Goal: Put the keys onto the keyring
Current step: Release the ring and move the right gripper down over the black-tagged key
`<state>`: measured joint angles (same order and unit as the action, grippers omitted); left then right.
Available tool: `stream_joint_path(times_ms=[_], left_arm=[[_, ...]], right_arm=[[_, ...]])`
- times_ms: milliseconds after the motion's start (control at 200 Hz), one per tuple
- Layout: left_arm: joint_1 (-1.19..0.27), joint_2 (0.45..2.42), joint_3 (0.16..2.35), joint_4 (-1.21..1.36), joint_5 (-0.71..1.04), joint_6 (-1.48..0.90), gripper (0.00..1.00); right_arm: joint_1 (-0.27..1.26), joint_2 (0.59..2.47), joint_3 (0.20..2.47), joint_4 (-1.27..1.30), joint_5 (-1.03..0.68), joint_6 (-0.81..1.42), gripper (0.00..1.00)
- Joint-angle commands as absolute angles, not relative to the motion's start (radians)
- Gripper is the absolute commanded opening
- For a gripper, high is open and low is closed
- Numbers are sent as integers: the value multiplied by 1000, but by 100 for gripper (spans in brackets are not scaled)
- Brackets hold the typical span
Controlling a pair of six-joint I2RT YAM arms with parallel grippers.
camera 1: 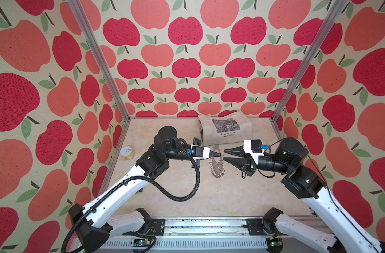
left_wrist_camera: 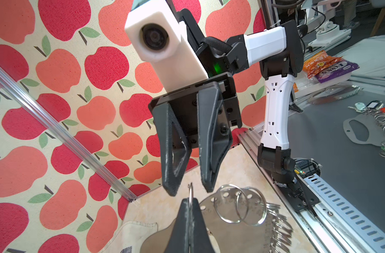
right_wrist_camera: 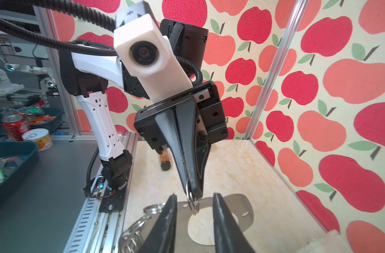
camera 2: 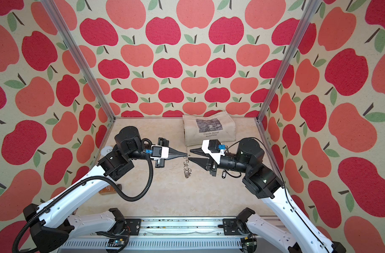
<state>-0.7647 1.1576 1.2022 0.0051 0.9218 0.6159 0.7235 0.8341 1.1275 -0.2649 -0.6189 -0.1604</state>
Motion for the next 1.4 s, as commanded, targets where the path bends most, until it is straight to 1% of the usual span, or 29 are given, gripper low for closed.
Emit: stream_joint_path(times_ms=[0,90,175,320,505,630,735,860,1011,1161,1391], left_arm=[[-764,1125,1188,58,912,717,0],[-765,1113,1186,48,914,752,0],[-764,1101,1182,45,915,756,0],[-762,1092,1127,101,899,680,0],[-760,999,940,234,778,560,0],[-778,941,826,256,670,526,0],[-785,900,768,268,623,496,0],[-788,869,732,239,607,487,0],[-790,842,680,264,604,448,0],[-792,827,663,262,612,439,0],[-789,827,670,219,639,453,0]], right_arm=[[702,791,1130,-342,-541,-176,45],[671,783,1138,-383,-532,-178,49],[639,785,1133,-405,-523,-157,51],[568,796,1080,-414,-482,-68,55],[454,831,957,-429,-397,133,59],[386,891,873,-502,-310,293,60],[348,943,772,-551,-246,436,60],[302,1028,644,-510,-264,549,61],[277,1173,618,-506,-189,555,63],[245,1324,643,-483,-162,537,63],[236,1380,652,-438,-97,529,63]])
